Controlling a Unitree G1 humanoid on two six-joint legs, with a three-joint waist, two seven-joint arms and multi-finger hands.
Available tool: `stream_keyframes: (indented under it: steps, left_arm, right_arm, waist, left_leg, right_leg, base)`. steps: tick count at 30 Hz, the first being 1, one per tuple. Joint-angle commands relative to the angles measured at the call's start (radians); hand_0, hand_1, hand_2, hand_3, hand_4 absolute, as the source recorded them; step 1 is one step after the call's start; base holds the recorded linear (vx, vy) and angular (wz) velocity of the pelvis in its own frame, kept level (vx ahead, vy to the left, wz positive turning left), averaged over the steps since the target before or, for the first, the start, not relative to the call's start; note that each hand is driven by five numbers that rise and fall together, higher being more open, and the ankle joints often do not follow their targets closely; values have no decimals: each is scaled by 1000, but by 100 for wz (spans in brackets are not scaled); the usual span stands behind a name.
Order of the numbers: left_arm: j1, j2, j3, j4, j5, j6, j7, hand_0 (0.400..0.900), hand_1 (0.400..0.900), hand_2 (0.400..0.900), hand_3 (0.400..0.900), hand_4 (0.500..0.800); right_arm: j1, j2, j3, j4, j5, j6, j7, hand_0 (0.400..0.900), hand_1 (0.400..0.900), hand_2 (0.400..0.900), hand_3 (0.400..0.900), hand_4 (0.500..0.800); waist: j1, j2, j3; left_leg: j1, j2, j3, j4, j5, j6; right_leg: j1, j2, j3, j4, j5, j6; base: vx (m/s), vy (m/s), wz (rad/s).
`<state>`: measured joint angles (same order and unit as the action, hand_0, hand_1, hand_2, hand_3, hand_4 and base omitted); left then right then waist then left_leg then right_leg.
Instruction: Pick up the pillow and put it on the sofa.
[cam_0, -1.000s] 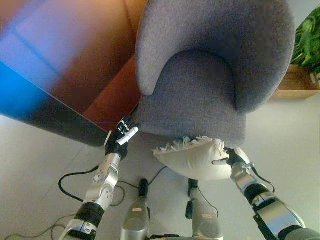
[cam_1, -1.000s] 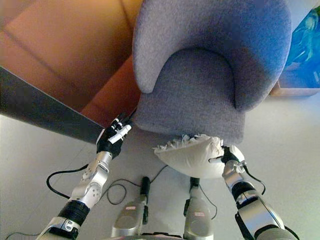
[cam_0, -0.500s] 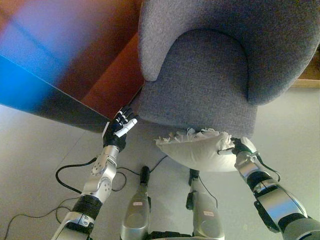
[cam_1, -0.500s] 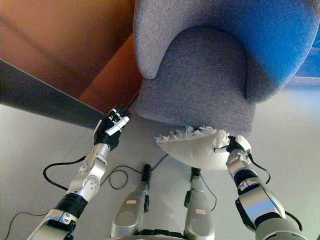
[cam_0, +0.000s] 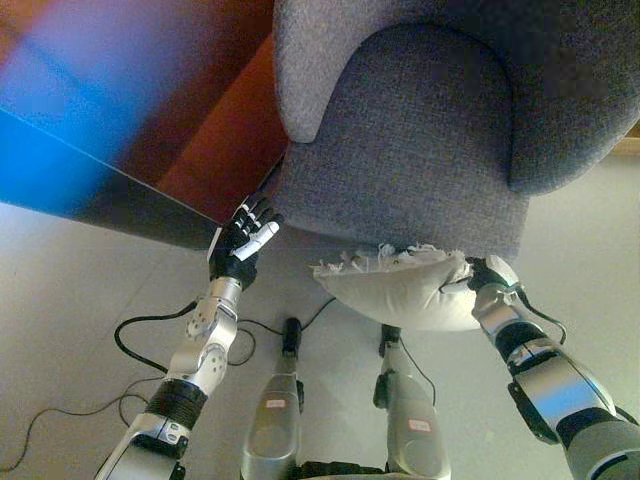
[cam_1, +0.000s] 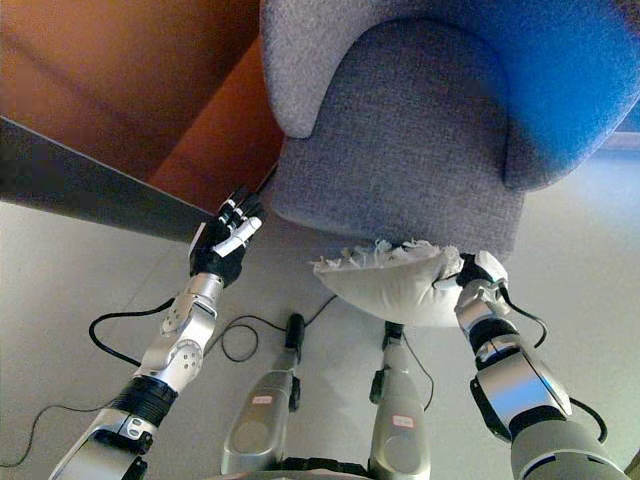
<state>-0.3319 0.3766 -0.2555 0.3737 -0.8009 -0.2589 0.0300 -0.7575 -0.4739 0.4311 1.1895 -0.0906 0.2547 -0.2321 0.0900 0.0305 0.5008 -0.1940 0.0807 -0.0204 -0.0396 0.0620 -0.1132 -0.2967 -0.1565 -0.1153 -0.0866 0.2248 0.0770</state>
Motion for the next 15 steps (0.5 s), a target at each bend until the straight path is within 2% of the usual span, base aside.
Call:
stream_keyframes:
  steps: [1, 14, 15]
  left_arm:
    - [-99, 59, -11, -133, -12, -128, -13, 900, 900, 900, 900, 800]
    - [-155, 48, -30, -143, -11, -153, 6, 900, 900, 900, 900, 800]
    - [-156, 50, -31, -145, -13, -156, 6, 900, 900, 900, 900, 800]
  right_arm:
    - [-159, -120, 99, 20, -34, -21, -2, 900, 900, 900, 900, 800]
    - [-268, -143, 147, 34, -38, -24, 59, 900, 900, 900, 900, 800]
    - [-272, -146, 149, 33, -39, -22, 62, 865, 865, 865, 865, 779]
  waist:
    - [18, 0, 19]
    - [14, 18, 19]
    - [14, 20, 19]
  left_leg:
    - [-102, -43, -37, 114, -39, 25]
    - [-196, -65, -36, 139, -36, 28]
    - [-201, -67, -37, 139, -35, 29]
  right_leg:
    - [9, -82, 65, 42, -30, 118]
    - [-97, -93, 54, 58, -12, 118]
    - [-102, -93, 54, 59, -12, 118]
  base:
    - [-33, 11, 0]
    - [-17, 8, 0]
    - [0, 0, 0]
